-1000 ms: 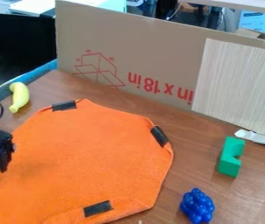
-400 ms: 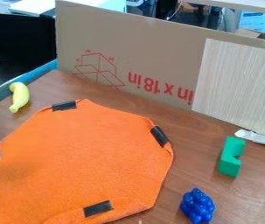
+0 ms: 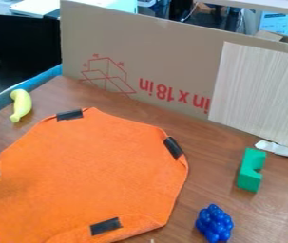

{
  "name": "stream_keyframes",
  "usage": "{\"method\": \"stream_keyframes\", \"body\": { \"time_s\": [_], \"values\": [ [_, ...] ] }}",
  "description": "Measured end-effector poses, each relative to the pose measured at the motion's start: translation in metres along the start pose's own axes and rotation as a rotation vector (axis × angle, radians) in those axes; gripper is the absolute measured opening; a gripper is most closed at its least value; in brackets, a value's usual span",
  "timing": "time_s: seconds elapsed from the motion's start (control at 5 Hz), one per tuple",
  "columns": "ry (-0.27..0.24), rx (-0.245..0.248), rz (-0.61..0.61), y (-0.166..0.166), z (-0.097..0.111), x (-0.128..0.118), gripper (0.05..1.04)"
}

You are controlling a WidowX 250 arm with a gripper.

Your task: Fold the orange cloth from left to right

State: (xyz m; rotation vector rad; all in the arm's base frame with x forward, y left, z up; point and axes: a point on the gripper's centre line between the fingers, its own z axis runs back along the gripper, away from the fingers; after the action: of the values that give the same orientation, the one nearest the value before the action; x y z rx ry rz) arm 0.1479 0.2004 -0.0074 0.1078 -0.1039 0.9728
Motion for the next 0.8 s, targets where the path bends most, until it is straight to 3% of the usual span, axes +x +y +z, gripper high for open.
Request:
{"method": "stream_keyframes", "body": {
  "time_s": [0.2, 0.4, 0.6, 0.8],
  "values": [
    [0.015, -0.008, -0.022, -0.002, 0.000, -0.002, 0.361],
    [0.040, -0.044, -0.065, -0.007, 0.005, -0.004, 0.155],
    [0.031, -0.116, -0.092, -0.029, 0.028, 0.003, 0.065],
    [0.052, -0.187, -0.066, -0.066, 0.048, 0.014, 0.055]
  ]
}}
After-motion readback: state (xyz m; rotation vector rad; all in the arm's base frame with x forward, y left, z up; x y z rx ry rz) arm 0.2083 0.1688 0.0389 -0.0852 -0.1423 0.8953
